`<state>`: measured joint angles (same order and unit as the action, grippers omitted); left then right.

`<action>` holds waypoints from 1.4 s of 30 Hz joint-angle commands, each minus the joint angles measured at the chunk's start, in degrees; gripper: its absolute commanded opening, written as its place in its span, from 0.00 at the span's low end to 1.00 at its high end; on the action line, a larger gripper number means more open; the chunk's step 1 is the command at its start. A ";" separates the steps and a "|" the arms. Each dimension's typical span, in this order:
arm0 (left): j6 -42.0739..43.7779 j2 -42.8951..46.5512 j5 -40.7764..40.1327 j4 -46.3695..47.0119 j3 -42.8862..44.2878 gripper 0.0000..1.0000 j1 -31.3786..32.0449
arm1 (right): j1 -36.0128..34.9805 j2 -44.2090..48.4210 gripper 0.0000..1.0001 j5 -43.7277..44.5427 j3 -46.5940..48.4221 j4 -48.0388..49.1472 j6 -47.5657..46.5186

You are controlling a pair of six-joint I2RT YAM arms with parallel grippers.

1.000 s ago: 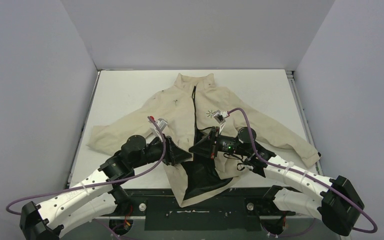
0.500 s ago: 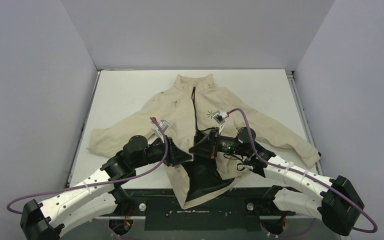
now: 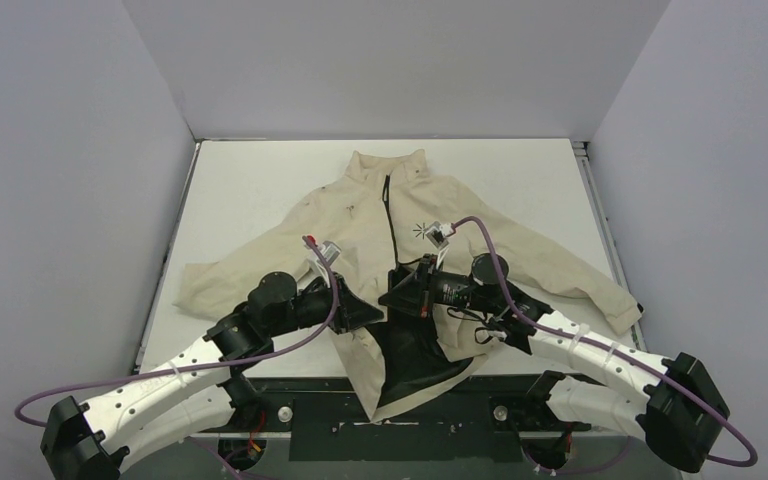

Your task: Zip up the jacket

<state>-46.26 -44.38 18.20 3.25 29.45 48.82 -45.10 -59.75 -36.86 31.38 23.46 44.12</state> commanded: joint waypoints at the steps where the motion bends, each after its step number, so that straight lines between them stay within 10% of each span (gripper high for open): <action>1: -0.29 0.63 -1.44 4.91 -0.59 0.00 0.37 | -0.10 4.18 0.14 10.01 4.01 -9.92 -2.82; 6: -1.58 1.31 -5.03 6.47 -2.70 0.00 0.24 | 0.01 9.24 0.51 27.45 9.11 -35.10 -3.07; 15: -3.84 1.47 -14.57 5.58 -4.97 0.00 0.02 | -1.49 9.09 0.52 39.30 17.53 -64.40 -1.31; 27: -2.85 2.89 -16.27 3.17 -5.48 0.00 -0.84 | -29.74 -6.23 0.67 66.42 21.23 -87.06 26.99; 35: -2.40 3.42 -15.14 2.38 -5.79 0.00 -1.43 | -29.45 -5.52 0.78 69.98 17.66 -78.13 24.46; 42: -2.43 2.90 -14.44 2.74 -5.59 0.00 -1.86 | -21.61 -3.78 0.66 64.59 11.13 -62.85 15.71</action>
<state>-49.28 -41.52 3.29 4.69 23.38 47.48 -71.33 -65.32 29.19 45.56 -50.13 65.06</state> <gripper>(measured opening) 0.017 0.702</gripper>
